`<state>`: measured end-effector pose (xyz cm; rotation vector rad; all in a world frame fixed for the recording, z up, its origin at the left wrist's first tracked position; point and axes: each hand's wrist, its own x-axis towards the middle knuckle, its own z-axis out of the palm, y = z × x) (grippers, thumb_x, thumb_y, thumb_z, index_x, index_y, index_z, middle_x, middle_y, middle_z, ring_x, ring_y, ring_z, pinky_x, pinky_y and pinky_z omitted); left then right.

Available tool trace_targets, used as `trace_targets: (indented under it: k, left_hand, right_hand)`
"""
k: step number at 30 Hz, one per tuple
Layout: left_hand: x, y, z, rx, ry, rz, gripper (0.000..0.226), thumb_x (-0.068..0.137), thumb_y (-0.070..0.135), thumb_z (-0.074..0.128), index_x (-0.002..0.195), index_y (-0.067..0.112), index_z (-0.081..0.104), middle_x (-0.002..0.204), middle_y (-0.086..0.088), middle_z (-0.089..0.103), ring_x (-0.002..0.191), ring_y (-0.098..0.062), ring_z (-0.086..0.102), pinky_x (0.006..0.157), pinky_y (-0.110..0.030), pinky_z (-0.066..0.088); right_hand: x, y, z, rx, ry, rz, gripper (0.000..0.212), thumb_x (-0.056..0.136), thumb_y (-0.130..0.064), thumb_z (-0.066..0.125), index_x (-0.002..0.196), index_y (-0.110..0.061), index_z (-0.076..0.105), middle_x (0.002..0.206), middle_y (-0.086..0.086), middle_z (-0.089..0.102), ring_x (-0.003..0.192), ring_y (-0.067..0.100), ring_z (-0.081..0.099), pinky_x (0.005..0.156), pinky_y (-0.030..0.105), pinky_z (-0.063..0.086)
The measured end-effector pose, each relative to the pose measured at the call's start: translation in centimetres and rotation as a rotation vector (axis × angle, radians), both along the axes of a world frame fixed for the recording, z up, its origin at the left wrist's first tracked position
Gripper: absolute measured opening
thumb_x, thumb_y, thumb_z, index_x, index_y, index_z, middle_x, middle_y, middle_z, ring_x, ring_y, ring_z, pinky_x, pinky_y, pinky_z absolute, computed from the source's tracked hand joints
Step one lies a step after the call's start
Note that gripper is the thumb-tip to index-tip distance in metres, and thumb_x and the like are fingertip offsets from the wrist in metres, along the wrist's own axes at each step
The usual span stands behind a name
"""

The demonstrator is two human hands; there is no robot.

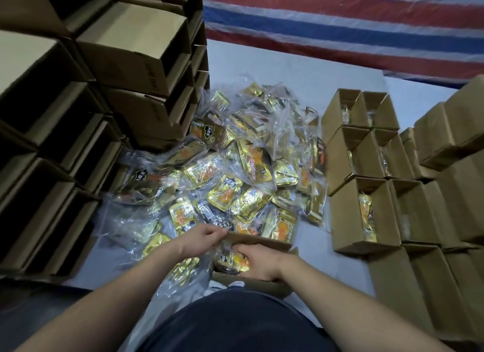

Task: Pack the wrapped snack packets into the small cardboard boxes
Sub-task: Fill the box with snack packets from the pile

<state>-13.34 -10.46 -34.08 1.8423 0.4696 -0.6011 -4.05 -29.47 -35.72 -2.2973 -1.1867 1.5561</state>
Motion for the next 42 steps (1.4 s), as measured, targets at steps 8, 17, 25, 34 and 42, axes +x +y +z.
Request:
trace_targets:
  k: [8, 17, 25, 34, 42]
  left_hand:
    - [-0.5, -0.9, -0.4, 0.065, -0.108, -0.088, 0.036, 0.103, 0.04, 0.043, 0.108, 0.018, 0.072, 0.083, -0.005, 0.065, 0.076, -0.013, 0.057, 0.08, -0.032, 0.048]
    - [-0.8, -1.0, -0.7, 0.108, -0.143, -0.129, 0.029, 0.103, 0.042, 0.043, 0.085, 0.034, 0.065, 0.074, 0.008, 0.058, 0.068, -0.004, 0.053, 0.072, -0.027, 0.045]
    - [-1.0, -1.2, -0.5, 0.145, -0.123, -0.114, 0.036, 0.103, 0.045, 0.041, 0.112, 0.024, 0.069, 0.091, -0.003, 0.067, 0.08, -0.013, 0.059, 0.081, -0.033, 0.049]
    - [-1.1, -1.5, -0.8, 0.133, -0.114, -0.081, 0.034, 0.102, 0.045, 0.041, 0.113, 0.026, 0.067, 0.094, 0.001, 0.067, 0.086, -0.011, 0.06, 0.076, -0.022, 0.044]
    - [-0.7, -1.9, -0.2, 0.128, -0.102, -0.087, 0.029, 0.105, 0.04, 0.039, 0.1, 0.027, 0.065, 0.086, -0.002, 0.062, 0.08, -0.014, 0.055, 0.085, -0.035, 0.048]
  right_hand:
    - [0.7, -1.1, 1.9, -0.023, 0.033, 0.0, 0.059, 0.092, -0.059, 0.056, 0.141, -0.026, 0.053, 0.14, -0.001, 0.057, 0.124, 0.02, 0.055, 0.104, 0.033, 0.042]
    - [-1.8, 1.6, 0.5, -0.246, 0.221, -0.16, 0.043, 0.104, -0.05, 0.025, 0.097, -0.021, 0.057, 0.099, 0.004, 0.062, 0.073, 0.012, 0.055, 0.065, 0.022, 0.044]
    - [-1.1, 0.1, 1.2, -0.169, 0.119, -0.095, 0.051, 0.103, -0.047, 0.03, 0.132, -0.016, 0.057, 0.144, 0.007, 0.054, 0.127, 0.024, 0.052, 0.105, 0.033, 0.037]
    - [-1.4, -2.3, 2.0, -0.282, 0.089, -0.068, 0.06, 0.106, -0.05, 0.025, 0.149, -0.012, 0.041, 0.158, 0.012, 0.034, 0.145, 0.028, 0.033, 0.116, 0.037, 0.026]
    - [-0.2, -2.9, 4.4, 0.414, -0.312, -0.264, 0.032, 0.093, -0.038, 0.051, 0.121, -0.026, 0.061, 0.112, -0.009, 0.062, 0.099, 0.009, 0.058, 0.089, 0.032, 0.049]
